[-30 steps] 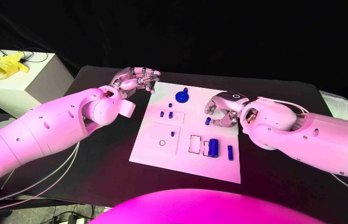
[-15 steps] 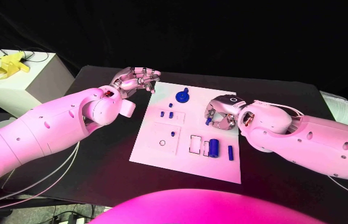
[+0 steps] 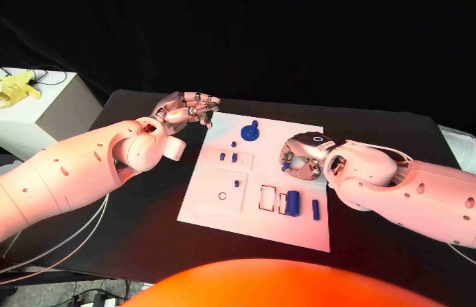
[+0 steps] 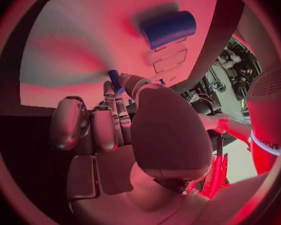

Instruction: Assemble the parts on the task board

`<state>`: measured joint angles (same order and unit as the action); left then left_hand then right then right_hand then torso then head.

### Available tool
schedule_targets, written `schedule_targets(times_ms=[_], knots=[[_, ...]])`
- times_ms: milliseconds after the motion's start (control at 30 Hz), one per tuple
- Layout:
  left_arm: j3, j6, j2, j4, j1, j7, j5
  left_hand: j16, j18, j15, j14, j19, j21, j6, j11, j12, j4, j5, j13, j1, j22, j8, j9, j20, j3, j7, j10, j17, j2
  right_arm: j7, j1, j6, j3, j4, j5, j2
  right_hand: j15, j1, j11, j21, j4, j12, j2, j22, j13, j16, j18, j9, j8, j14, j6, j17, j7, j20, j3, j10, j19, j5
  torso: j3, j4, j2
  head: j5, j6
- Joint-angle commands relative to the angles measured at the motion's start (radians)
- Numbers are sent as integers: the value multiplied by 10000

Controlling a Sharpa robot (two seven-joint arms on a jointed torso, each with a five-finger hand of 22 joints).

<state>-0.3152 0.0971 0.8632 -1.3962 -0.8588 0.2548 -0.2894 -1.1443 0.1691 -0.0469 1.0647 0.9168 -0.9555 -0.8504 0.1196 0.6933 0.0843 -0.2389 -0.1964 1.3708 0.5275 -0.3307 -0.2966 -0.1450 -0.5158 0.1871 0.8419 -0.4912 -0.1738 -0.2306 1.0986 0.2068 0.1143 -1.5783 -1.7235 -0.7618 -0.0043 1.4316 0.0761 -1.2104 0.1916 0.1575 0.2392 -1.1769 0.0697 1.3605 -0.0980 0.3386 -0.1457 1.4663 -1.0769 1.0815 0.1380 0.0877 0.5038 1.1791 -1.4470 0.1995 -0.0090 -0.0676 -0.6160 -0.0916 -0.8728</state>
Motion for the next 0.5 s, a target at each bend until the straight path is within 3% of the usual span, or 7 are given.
schedule_targets(times_ms=[33, 67, 100, 300, 500], knots=[[-6, -134, -2, -31, -5, 27, 18, 64, 157, -14, -36, 54, 29, 100, 19, -51, 15, 25, 9, -18, -9, -67, 9, 16, 29, 4, -81, 14, 87, 43, -35, 536, 7, -43, 3, 11, -98, 6, -60, -147, -72, -62, -183, -164, 39, 61, 162, 77, -113, 126, -146, 52, -32, -30, 178, 225, -85, -7, -1, -2, -5, -12, 2], [-6, -135, -1, -33, -5, 23, 18, 64, 157, -14, -36, 54, 29, 100, 19, -51, 15, 25, 9, -18, -9, -67, 9, 16, 29, 4, -81, 14, 87, 32, -40, 685, 7, -51, 46, 6, -136, 42, -89, -255, -144, -113, -274, -286, 56, 78, 185, 130, -182, 137, -205, 74, -67, -60, 349, 351, -122, -357, -4, -5, -7, -13, 2], [-6, -137, 0, -33, -5, 19, 18, 64, 157, -14, -36, 54, 29, 100, 19, -51, 15, 25, 9, -18, -9, -67, 9, 16, 29, 4, -81, 14, 87, 18, -44, 842, 7, -58, 91, 2, -145, 52, -113, -365, -197, -151, -315, -408, 67, 102, 209, 166, -226, 150, -233, 115, -79, -77, 457, 423, -159, -401, -5, -3, -4, -19, 2], [-6, -145, -5, -28, -5, 4, 18, 64, 157, -14, -36, 54, 29, 100, 19, -51, 15, 25, 9, -18, -9, -67, 9, 16, 29, 4, -81, 14, 87, -6, -57, 1599, 7, -110, 626, -42, -270, 71, -274, -969, -598, -167, -613, -1076, 201, 183, 337, 501, -623, 189, -462, 238, -211, -181, 843, 1031, -348, -348, -4, -2, 2, -51, 2], [-6, -162, -16, -15, -5, -5, 18, 64, 157, -14, -36, 54, 29, 100, 19, -51, 15, 25, 9, -18, -9, -67, 9, 16, 29, 4, -81, 14, 87, -32, -42, 1986, -21, -443, 908, -246, -298, -53, -306, -1033, -790, -278, -643, -1157, 255, 186, 348, 715, -784, 189, -371, 238, -224, -220, 1048, 1171, -350, -341, -11, 6, 16, -88, 2]])
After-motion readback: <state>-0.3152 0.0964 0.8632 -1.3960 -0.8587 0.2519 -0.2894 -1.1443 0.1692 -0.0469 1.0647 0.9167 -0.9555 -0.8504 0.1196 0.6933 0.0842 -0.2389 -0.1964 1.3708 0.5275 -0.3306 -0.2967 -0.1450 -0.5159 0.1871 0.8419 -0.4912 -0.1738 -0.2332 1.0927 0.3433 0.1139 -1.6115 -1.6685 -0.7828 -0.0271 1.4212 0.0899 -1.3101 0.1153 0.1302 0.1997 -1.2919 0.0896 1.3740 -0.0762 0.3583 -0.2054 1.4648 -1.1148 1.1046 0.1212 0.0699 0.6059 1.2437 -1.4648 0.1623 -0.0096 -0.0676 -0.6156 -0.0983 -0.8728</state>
